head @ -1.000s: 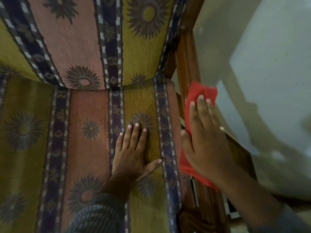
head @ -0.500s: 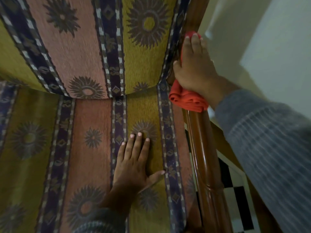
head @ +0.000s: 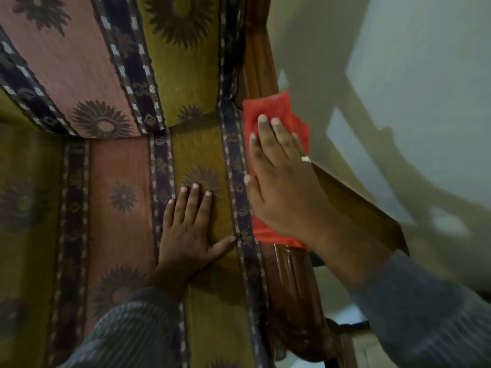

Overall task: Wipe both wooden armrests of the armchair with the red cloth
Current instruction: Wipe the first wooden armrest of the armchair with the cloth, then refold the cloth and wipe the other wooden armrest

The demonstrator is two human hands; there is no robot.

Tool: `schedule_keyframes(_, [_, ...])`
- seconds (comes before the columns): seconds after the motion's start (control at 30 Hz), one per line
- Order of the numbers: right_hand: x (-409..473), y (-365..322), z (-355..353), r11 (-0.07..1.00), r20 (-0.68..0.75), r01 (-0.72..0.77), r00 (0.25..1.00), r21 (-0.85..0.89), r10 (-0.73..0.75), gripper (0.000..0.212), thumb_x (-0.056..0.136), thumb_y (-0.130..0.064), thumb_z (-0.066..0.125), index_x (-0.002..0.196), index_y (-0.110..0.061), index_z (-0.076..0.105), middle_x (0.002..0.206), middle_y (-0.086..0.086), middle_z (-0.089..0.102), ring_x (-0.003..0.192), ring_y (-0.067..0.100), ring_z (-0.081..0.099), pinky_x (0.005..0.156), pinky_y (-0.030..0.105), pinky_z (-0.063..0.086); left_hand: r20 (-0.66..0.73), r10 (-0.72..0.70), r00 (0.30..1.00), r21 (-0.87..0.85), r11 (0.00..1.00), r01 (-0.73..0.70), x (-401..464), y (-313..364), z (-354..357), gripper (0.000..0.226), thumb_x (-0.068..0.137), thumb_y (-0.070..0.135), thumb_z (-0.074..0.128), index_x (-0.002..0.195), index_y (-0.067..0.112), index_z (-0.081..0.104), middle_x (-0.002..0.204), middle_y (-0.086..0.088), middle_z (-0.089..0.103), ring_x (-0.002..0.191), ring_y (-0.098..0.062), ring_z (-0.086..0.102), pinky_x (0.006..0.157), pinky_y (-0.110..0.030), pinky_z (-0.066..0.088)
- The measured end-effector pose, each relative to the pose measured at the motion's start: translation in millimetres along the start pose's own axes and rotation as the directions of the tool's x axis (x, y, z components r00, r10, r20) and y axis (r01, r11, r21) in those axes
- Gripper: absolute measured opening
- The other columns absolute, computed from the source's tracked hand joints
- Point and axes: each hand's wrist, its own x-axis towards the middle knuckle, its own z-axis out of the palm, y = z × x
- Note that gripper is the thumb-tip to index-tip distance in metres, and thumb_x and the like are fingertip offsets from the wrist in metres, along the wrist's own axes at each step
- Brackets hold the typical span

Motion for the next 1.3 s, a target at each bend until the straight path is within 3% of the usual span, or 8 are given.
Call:
schedule_keyframes(0.43, [-126.6,-25.5,24.2,0.991,-0.007,-0.069,0.998,0.115,0.070,0.068,0.100,-0.038,0.030,0.157,-0.007,0.009,0.167,0.014,0.001,0.154,0.029,-0.004,0.121,0.056,0.021,0.094,-0.045,0.995,-0.003,0.999,0.045,-2.9,7.4,-14.8,0.111,0.079,0.092,0.025,0.159,0.016,0.012,0.168,-0.013,0.009,0.156,-0.030,0.003,0.125,-0.052,0.008])
schedule_keyframes(0.57, [-131.8,-29.0,23.7,0.976,-0.059,-0.062,0.995,0.207,0.076,0.067,0.102,-0.041,0.027,0.157,-0.009,0.008,0.168,0.012,0.001,0.155,0.026,-0.003,0.123,0.050,0.019,0.198,-0.197,0.960,-0.043,0.977,0.209,-7.2,25.5,-28.2,0.111,0.078,0.089,0.034,0.159,0.017,0.014,0.168,-0.012,0.008,0.156,-0.031,0.002,0.123,-0.051,0.005])
schedule_keyframes(0.63, [-136.2,-31.8,19.3,0.858,-0.160,-0.133,0.957,0.496,0.241,0.066,0.103,-0.041,0.030,0.157,-0.010,0.009,0.167,0.012,0.003,0.155,0.023,0.004,0.123,0.040,0.019,0.329,-0.251,0.911,-0.295,0.889,0.351,-3.4,49.7,-51.2,0.089,0.080,0.083,0.044,0.147,0.024,0.046,0.155,-0.014,0.040,0.149,-0.035,0.028,0.118,-0.042,0.025])
schedule_keyframes(0.67, [-139.3,-32.1,16.6,0.747,-0.176,-0.208,0.900,0.632,0.399,0.066,0.103,-0.043,0.031,0.157,-0.011,0.010,0.167,0.012,0.005,0.154,0.022,0.010,0.121,0.038,0.023,0.384,-0.277,0.881,-0.503,0.737,0.451,-3.5,64.8,-66.7,0.065,0.083,0.079,0.046,0.124,0.032,0.066,0.131,-0.008,0.062,0.132,-0.031,0.051,0.104,-0.032,0.043])
schedule_keyframes(0.77, [-140.6,-25.3,8.3,0.276,0.181,-0.547,0.638,0.791,0.748,0.066,0.101,-0.058,0.028,0.157,-0.024,0.018,0.160,0.008,0.030,0.133,0.015,0.041,0.105,0.041,0.042,0.536,-0.323,0.780,-0.734,0.278,0.619,-13.4,108.0,-114.0,0.049,0.080,0.075,0.050,0.080,0.033,0.076,0.077,0.008,0.071,0.075,-0.014,0.068,0.073,-0.029,0.053])
schedule_keyframes(0.83, [-138.9,-15.4,9.9,0.098,0.415,-0.679,0.549,0.727,0.726,0.065,0.098,-0.063,0.031,0.148,-0.021,0.039,0.140,0.010,0.054,0.112,0.016,0.056,0.089,0.036,0.046,0.567,-0.251,0.785,-0.737,0.272,0.619,-28.6,129.3,-129.6,0.070,0.073,0.081,0.052,0.089,0.017,0.073,0.085,-0.005,0.075,0.077,-0.022,0.072,0.078,-0.044,0.061])
schedule_keyframes(1.03, [-138.9,-15.3,4.9,0.316,0.226,-0.630,0.629,0.710,0.744,0.040,0.101,-0.052,0.041,0.117,-0.017,0.055,0.094,-0.006,0.058,0.075,0.002,0.051,0.065,0.024,0.038,0.383,-0.340,0.859,-0.742,0.441,0.505,-47.5,151.7,-143.6,0.046,0.096,0.045,0.059,0.084,0.001,0.060,0.073,-0.010,0.057,0.064,-0.015,0.052,0.057,-0.029,0.042])
schedule_keyframes(1.3, [-132.1,-78.4,-24.8,0.270,0.069,-0.340,0.726,0.901,0.684,0.024,0.101,-0.037,0.052,0.122,-0.031,0.044,0.109,-0.019,0.054,0.097,-0.002,0.057,0.081,0.024,0.049,0.363,-0.399,0.842,-0.871,0.174,0.459,-74.0,101.9,-177.8,0.023,0.100,0.036,0.056,0.082,0.023,0.063,0.073,0.010,0.065,0.063,-0.002,0.057,0.059,-0.023,0.047])
